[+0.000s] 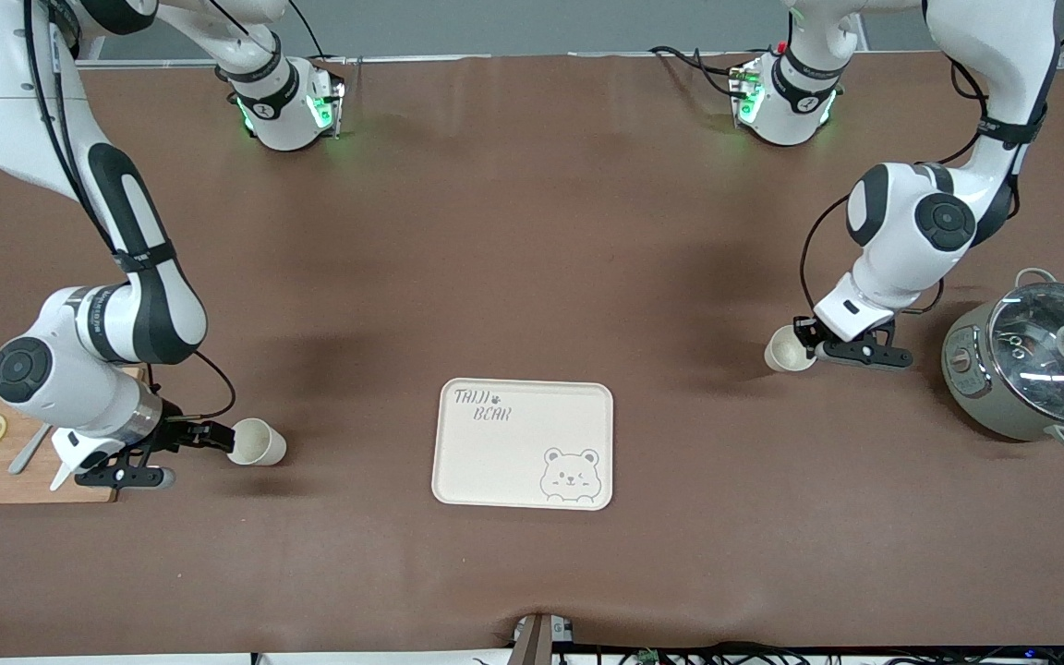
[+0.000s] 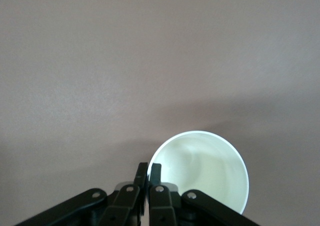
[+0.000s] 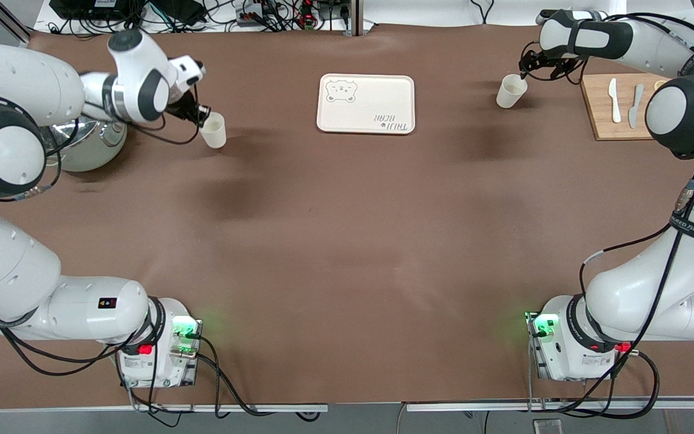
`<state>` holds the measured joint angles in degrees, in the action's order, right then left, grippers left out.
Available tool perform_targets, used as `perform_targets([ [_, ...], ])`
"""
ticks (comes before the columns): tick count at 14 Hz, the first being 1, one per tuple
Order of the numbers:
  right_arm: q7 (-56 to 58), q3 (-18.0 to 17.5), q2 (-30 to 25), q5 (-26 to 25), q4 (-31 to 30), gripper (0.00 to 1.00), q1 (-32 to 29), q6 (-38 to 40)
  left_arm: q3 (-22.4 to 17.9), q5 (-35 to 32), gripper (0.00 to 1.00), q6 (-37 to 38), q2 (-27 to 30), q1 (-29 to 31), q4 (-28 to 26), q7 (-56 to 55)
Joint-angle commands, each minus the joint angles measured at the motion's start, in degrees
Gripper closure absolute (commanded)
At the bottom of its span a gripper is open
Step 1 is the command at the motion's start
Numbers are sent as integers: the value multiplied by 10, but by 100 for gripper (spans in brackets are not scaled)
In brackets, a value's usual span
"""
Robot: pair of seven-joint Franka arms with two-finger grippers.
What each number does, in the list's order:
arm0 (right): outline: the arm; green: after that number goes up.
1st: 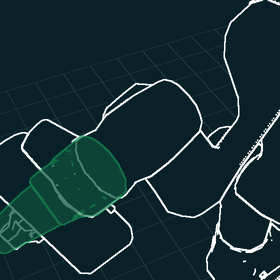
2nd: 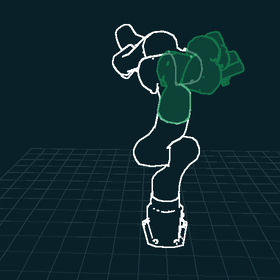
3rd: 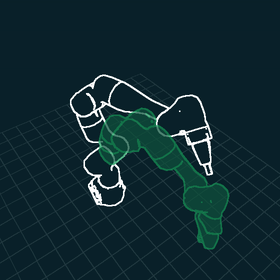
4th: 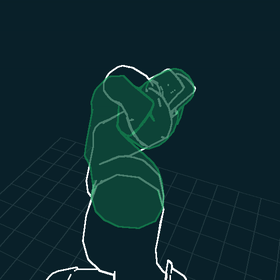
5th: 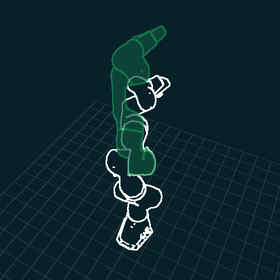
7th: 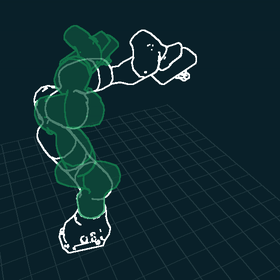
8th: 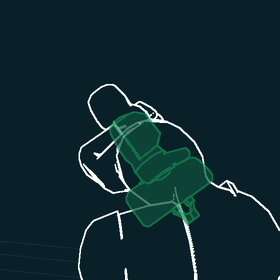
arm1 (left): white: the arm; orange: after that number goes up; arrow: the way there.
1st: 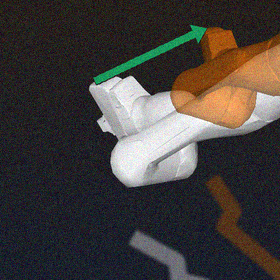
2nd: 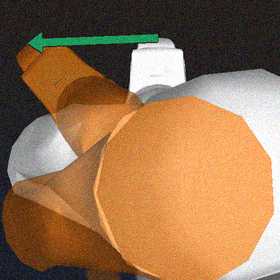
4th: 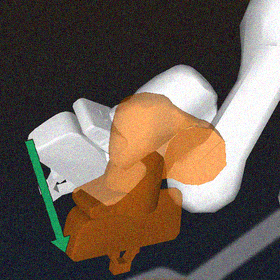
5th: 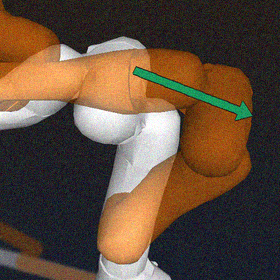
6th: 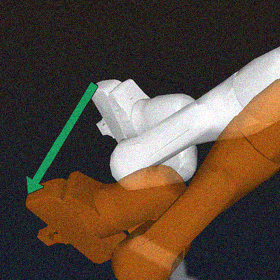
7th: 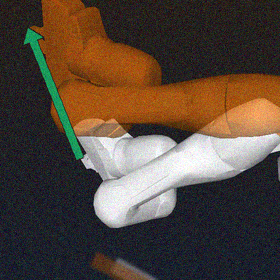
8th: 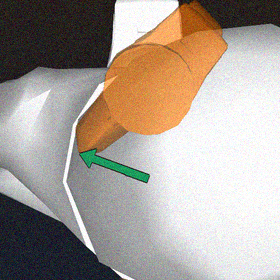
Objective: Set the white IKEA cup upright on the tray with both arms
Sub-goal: 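Carry the cup onto the tray with the left gripper while the right gripper grasps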
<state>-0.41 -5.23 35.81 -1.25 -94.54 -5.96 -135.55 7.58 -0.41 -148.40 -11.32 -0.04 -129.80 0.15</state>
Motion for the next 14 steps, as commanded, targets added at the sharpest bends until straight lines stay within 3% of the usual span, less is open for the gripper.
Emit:
perform_targets([
  [1, 4, -5, 7, -7, -2, 0, -5, -14, 32, 8, 100, 132, 13, 0, 105, -77],
  [5, 4, -5, 17, -7, -3, 0, -1, -28, 69, 9, 100, 243, -18, -7, 239, -171],
  [7, 4, -5, 21, -6, -3, 0, 0, -31, 84, 9, 100, 260, -42, -15, 283, -212],
  [14, 4, -5, 33, -6, -6, 0, 1, -42, 80, 0, 100, 284, -138, -100, 413, -341],
])
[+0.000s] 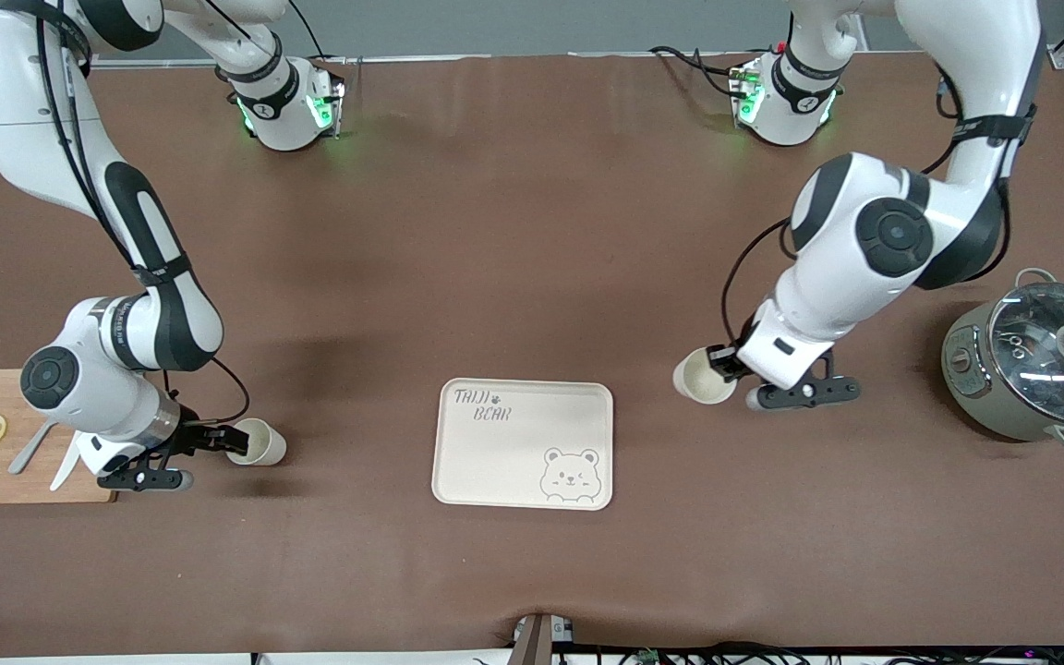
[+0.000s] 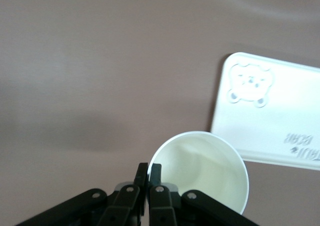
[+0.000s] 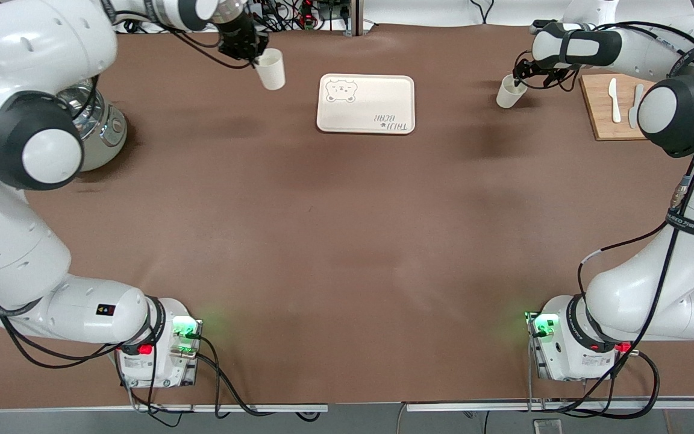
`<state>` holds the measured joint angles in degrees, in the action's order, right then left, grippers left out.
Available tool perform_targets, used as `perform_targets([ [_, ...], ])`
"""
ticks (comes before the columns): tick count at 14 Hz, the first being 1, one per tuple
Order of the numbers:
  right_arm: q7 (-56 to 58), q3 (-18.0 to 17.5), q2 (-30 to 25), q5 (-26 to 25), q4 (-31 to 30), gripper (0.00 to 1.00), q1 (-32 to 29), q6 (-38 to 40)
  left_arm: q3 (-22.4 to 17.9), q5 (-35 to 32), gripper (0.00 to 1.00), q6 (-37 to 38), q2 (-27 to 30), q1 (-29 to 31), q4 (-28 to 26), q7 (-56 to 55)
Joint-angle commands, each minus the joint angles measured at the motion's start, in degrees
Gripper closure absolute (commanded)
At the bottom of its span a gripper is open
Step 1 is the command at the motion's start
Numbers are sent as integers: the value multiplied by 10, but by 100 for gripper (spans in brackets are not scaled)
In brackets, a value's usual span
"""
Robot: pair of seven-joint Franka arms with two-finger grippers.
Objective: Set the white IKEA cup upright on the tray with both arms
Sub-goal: 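Carry the cup onto the tray with the left gripper while the right gripper grasps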
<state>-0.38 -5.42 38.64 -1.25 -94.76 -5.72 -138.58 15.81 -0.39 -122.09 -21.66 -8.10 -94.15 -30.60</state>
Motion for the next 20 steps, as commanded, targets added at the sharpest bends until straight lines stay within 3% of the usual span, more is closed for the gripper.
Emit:
perform_targets([
  [1, 4, -3, 5, -6, -6, 0, -2, -13, -4, -1, 100, 20, -50, -30, 73, -53],
  [6, 4, -3, 2, -6, -24, 0, 0, -20, -5, -80, 100, 5, -108, -77, 139, -186],
  [12, 4, -3, 0, -6, -24, 0, 4, -15, -6, -141, 100, -86, -137, -114, 139, -301],
  [16, -1, -5, -1, -6, -24, 16, 10, -12, -3, -245, 100, -155, -155, -125, 113, -421],
  [20, -4, -5, -2, -5, -24, 44, 18, -6, -4, -267, 100, -189, -171, -136, 93, -441],
])
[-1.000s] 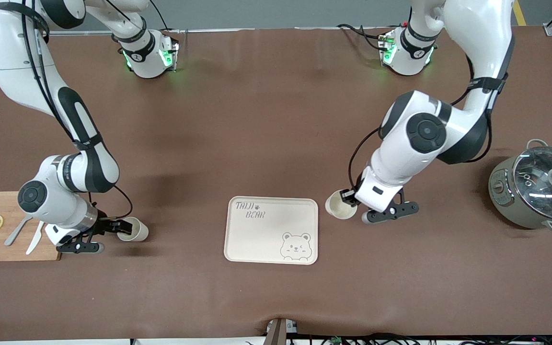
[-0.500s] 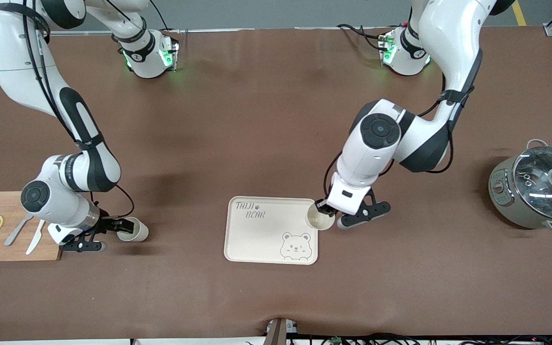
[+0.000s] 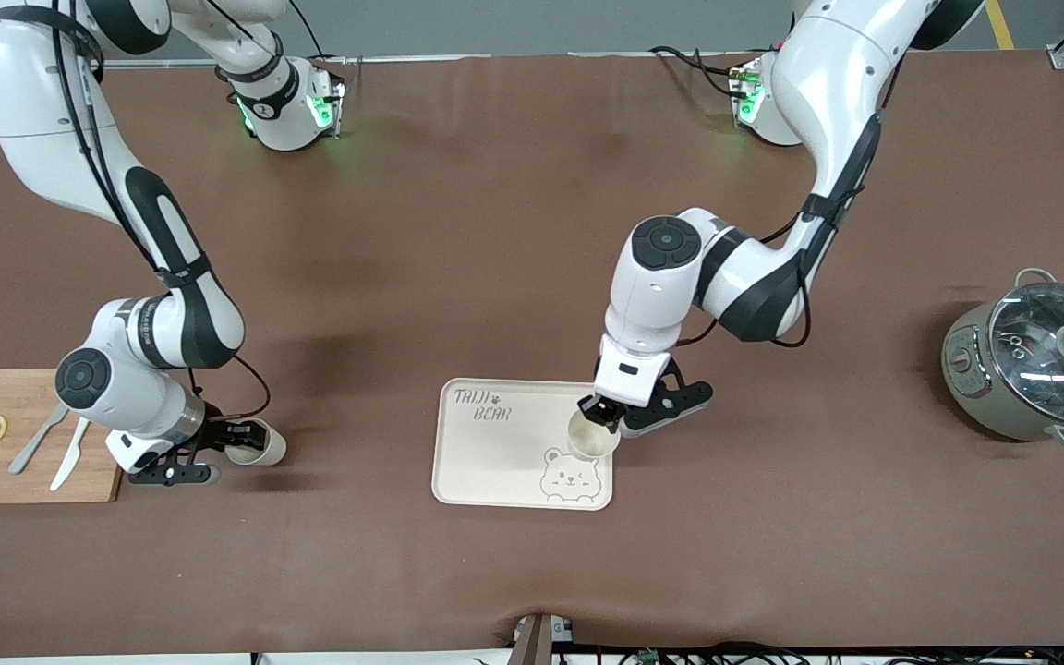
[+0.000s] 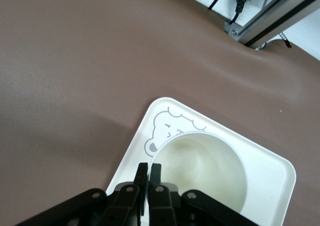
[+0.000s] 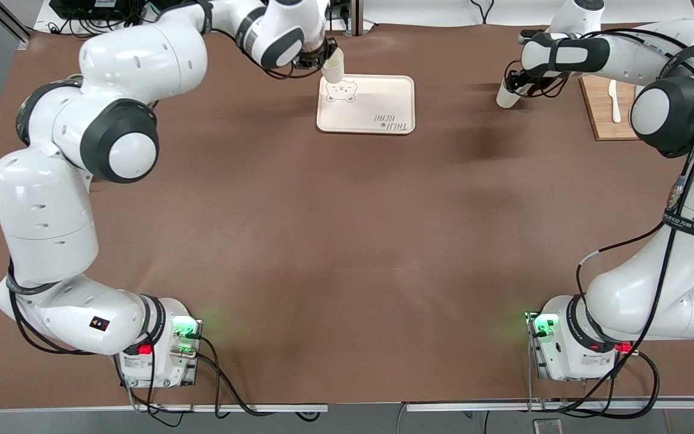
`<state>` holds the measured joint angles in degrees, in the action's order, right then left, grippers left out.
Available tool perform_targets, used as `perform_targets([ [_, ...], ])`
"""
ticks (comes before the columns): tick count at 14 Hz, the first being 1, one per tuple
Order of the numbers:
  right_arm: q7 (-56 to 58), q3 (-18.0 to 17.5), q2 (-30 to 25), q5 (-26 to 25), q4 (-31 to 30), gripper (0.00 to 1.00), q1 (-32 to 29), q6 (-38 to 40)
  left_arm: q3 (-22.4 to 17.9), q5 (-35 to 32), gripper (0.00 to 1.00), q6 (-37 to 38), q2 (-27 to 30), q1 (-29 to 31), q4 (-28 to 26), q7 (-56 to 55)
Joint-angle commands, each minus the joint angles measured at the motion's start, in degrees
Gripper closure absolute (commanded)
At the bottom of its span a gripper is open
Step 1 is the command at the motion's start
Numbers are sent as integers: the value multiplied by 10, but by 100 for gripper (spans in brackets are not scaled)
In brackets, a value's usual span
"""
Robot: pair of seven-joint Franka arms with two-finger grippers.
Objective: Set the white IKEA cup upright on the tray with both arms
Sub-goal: 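Carry the cup onto the tray with the left gripper while the right gripper grasps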
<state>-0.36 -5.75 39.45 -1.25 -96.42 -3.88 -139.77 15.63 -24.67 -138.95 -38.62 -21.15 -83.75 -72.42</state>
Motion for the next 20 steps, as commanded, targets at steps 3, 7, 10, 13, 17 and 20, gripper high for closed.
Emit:
perform_targets([
  [3, 0, -2, -12, -5, -7, 60, -4, 8, -3, -67, 100, -44, -5, -6, -36, -63],
  [7, 1, -2, -14, -4, -7, 87, -5, 10, -3, -89, 100, -62, -7, -10, -56, -87],
  [10, 2, -2, -14, -4, -7, 100, -5, 13, -2, -90, 100, -62, -8, -11, -72, -86],
  [13, 1, -3, -15, -4, -6, 100, -4, 19, -2, -90, 100, -62, -11, -19, -92, -79],
  [17, 0, -3, -21, -2, -3, 100, -5, 27, -1, -90, 100, -60, -12, -25, -107, -73],
  [20, -2, -4, -35, 3, 4, 100, -3, 50, -1, -90, 100, -58, -12, -27, -110, -73],
])
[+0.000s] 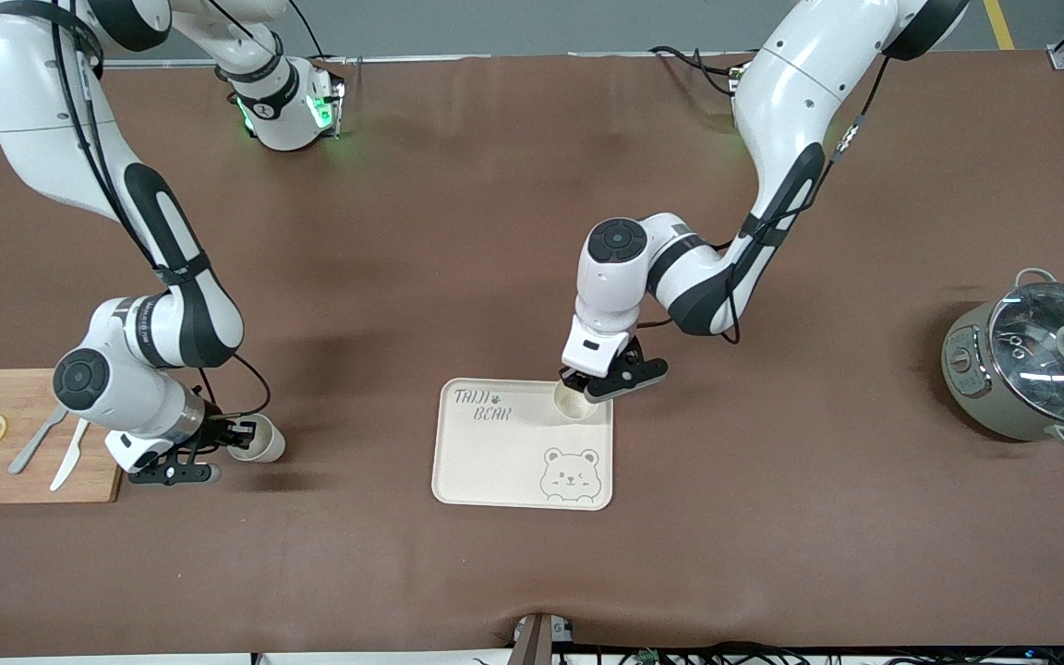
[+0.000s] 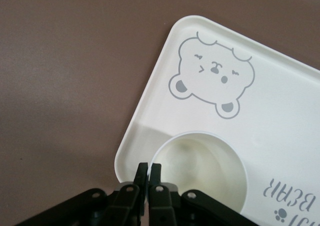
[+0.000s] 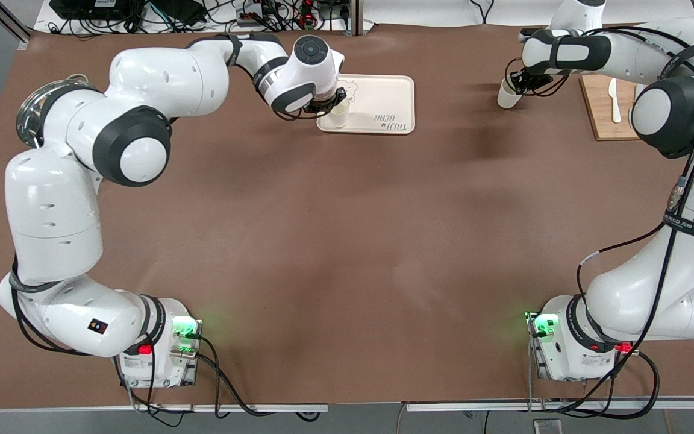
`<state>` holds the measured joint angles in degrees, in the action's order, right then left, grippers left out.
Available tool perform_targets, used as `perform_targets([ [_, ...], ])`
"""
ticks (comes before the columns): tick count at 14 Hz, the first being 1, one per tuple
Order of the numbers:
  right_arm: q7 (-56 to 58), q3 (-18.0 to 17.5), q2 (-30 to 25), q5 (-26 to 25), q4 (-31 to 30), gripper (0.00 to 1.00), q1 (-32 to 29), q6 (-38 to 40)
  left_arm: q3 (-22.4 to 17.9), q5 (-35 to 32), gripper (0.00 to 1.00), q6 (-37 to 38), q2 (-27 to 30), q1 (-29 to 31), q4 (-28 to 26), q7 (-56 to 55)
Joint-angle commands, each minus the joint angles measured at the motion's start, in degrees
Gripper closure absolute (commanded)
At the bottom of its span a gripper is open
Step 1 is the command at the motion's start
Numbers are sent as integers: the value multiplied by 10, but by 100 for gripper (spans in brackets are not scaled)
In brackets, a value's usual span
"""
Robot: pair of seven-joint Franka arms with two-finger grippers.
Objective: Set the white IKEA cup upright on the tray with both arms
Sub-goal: 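Lift the second cup with the right gripper and move it toward the tray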
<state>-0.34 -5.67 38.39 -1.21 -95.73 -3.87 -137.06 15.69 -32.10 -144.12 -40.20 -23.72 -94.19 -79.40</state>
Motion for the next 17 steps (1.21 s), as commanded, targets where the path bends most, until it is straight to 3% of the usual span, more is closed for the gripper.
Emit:
perform_targets([
  [1, -3, -5, -27, 2, 5, 100, -3, 35, -1, -16, 100, -6, 4, -1, -7, -3],
  [10, -48, -8, -50, 8, 84, 100, 23, 172, -1, -14, 100, -6, 5, 0, -7, -19],
  [13, -82, -7, -60, 44, 109, 100, 41, 207, -1, -15, 100, -6, 5, 0, -6, -20],
  [14, -96, -7, -60, 45, 114, 100, 47, 213, -1, -15, 79, -6, 5, 0, -6, -20],
  [17, -157, -7, -60, 45, 121, 100, 70, 213, -2, -16, 53, -6, 5, -1, -5, -17],
])
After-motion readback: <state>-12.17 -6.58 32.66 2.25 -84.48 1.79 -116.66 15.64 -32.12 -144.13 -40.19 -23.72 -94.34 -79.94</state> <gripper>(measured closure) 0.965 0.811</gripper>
